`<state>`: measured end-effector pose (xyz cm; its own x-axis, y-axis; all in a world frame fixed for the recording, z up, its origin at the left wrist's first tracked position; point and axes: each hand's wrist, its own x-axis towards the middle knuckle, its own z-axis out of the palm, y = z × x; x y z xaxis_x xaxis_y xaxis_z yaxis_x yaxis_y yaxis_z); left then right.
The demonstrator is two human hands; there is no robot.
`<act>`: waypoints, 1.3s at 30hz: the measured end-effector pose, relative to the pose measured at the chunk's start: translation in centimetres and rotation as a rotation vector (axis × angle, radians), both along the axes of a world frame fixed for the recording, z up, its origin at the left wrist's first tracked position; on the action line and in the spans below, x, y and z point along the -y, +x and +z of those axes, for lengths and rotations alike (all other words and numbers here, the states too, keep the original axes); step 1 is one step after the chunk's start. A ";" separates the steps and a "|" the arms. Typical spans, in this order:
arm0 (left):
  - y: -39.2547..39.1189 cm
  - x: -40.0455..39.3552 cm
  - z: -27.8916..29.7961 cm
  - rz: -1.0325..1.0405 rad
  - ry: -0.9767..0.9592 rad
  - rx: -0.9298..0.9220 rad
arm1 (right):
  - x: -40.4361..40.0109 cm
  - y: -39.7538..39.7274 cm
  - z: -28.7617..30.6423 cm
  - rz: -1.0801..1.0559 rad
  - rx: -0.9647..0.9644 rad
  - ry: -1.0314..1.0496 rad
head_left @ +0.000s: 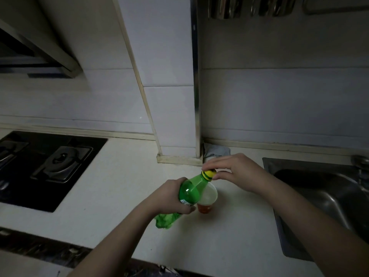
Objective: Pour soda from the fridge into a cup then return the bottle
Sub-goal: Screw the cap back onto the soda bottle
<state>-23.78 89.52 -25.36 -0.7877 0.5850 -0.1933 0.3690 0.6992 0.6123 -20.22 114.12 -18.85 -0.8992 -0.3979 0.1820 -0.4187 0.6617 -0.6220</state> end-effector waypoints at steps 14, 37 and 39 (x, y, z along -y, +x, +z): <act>0.9 -0.2 2.2 -0.172 0.227 0.298 | 0.0 0.0 3.7 0.134 -0.021 -0.048; 1.7 -0.7 4.7 -0.300 0.354 0.585 | 0.2 0.5 6.5 0.210 0.038 -0.176; 1.9 -0.7 5.1 -0.269 0.355 0.556 | 0.3 0.5 6.4 0.163 0.088 -0.205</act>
